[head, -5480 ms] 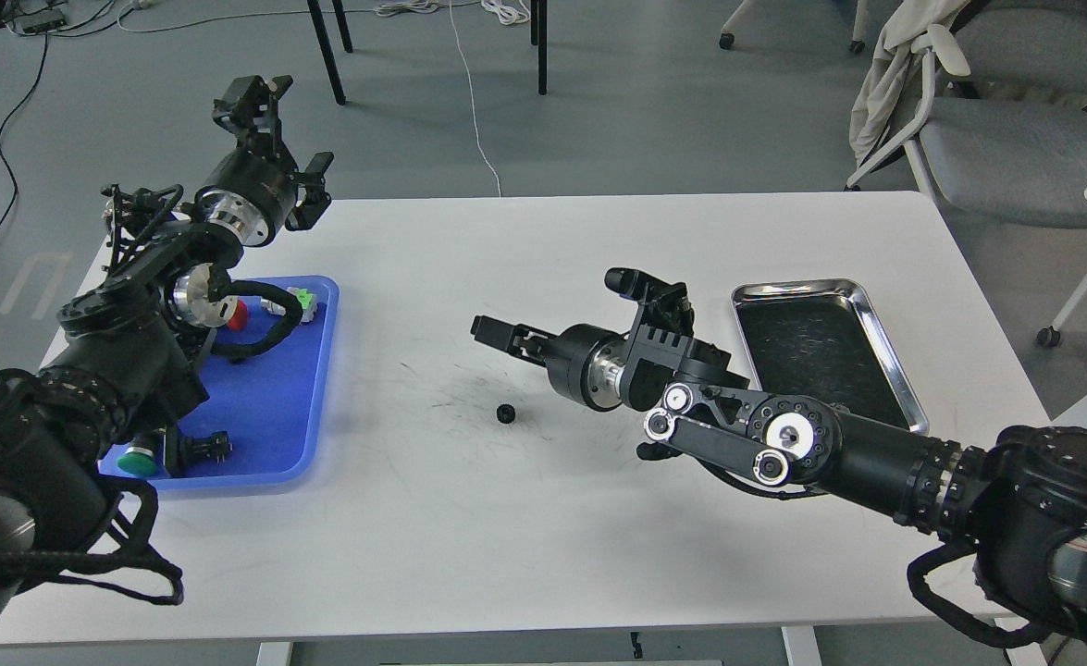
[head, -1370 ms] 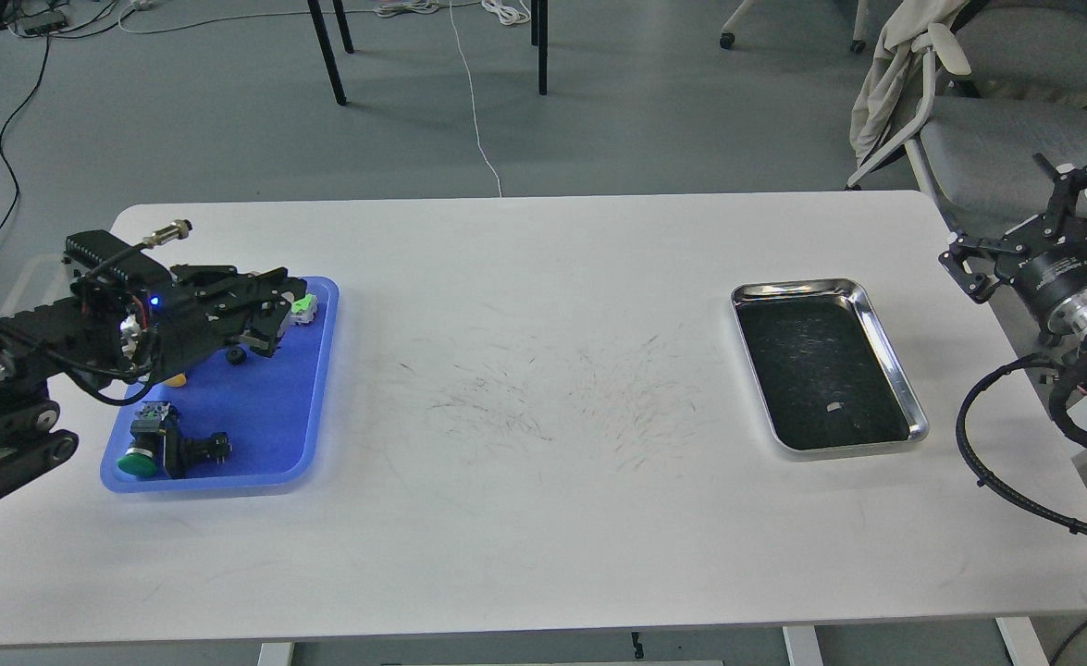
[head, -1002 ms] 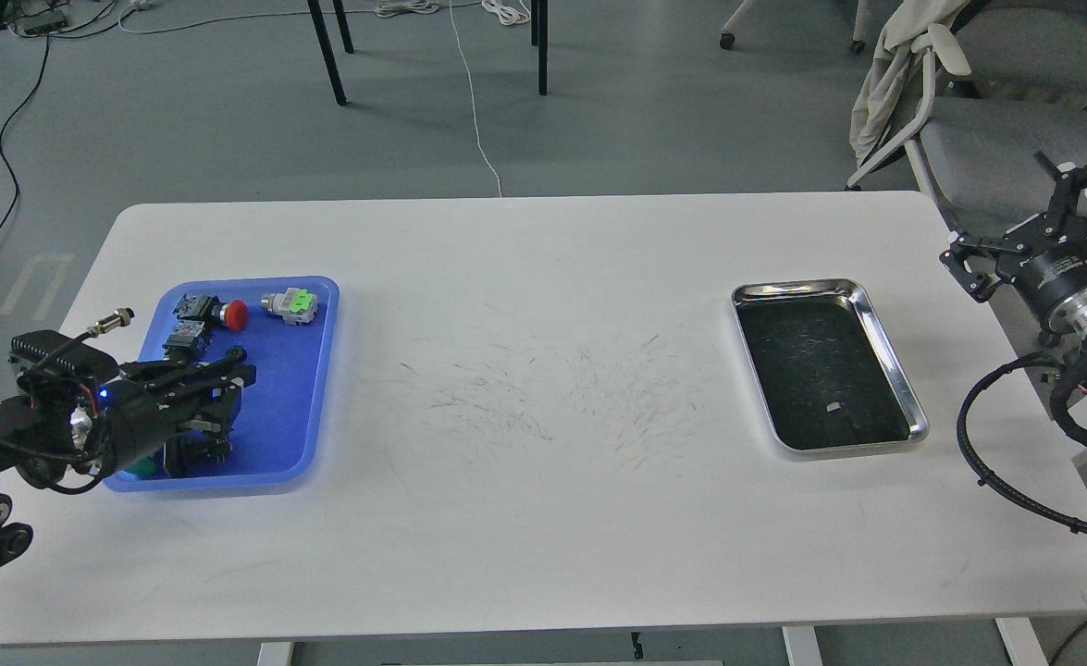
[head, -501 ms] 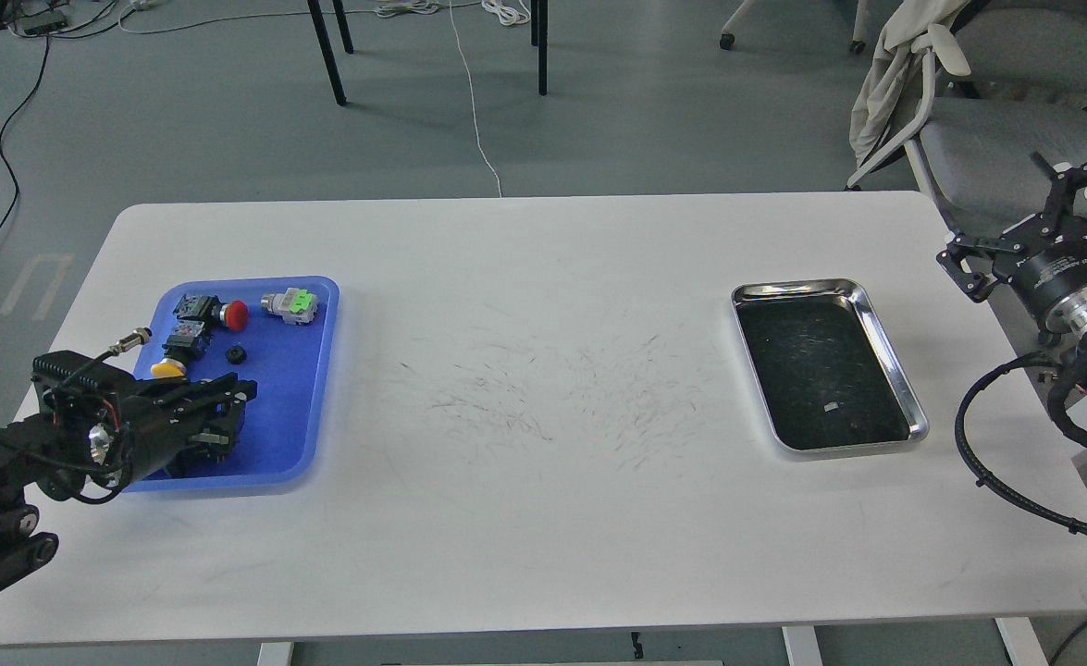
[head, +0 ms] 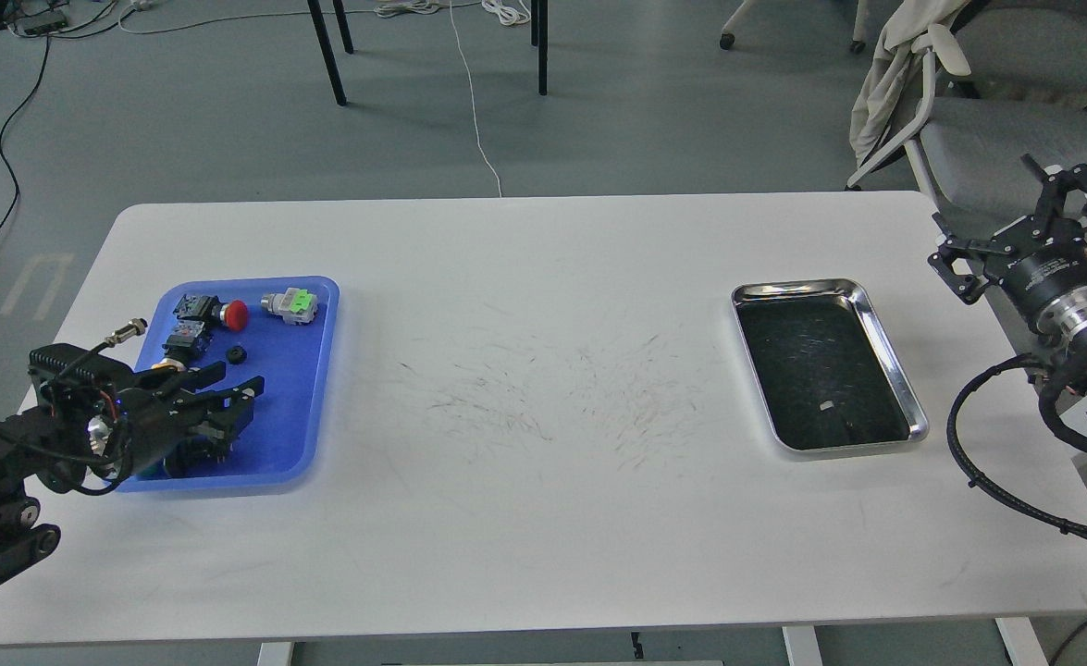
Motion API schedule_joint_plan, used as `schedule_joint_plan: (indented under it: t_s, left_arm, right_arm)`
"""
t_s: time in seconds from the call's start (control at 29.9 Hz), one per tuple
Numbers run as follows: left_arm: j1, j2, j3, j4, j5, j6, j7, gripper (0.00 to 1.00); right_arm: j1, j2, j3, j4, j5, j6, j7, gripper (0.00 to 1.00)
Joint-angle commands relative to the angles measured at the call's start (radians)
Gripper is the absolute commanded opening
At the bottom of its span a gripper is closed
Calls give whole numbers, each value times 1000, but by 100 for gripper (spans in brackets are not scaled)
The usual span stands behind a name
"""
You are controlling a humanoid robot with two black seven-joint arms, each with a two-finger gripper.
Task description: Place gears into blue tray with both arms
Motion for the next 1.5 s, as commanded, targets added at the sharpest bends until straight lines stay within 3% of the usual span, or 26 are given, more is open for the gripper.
schedule_joint_plan:
  t_s: [0.0, 0.27, 0.43, 0.6, 0.7, 0.87, 0.97, 1.07, 1.47]
  left_arm:
    - [-40, 9, -28, -22, -52, 5, -3, 98]
    - [-211, -46, -224, -32, -380, -1, 11, 98]
    - [-343, -256, -318, 183, -797, -5, 29, 98]
    - [-436, -376, -319, 336, -1217, -14, 24, 98]
    - [-436, -408, -318, 410, -1399, -137, 24, 98]
    - [-426, -479, -321, 576, -1503, -457, 2, 98]
    - [-423, -503, -321, 663, -1542, -570, -41, 98]
    - [-423, -548, -321, 763, -1572, -662, -48, 98]
    - [-422, -580, -321, 815, -1675, -667, -57, 98]
  right_arm:
    - [2, 0, 1, 5, 0, -1, 0, 97]
    - [22, 0, 4, 8, 0, -1, -2, 98]
    - [28, 0, 7, 14, 2, -3, -3, 98]
    - [34, 0, 2, 54, 2, -4, -5, 98]
    - [38, 2, 4, 65, 3, -4, -5, 98]
    - [44, 9, 2, 72, 2, -4, -3, 98]
    - [44, 28, 4, 71, 2, -4, -3, 98]
    - [39, 39, 2, 72, 2, -1, -2, 98]
    - [38, 52, 4, 72, 2, -3, 0, 98]
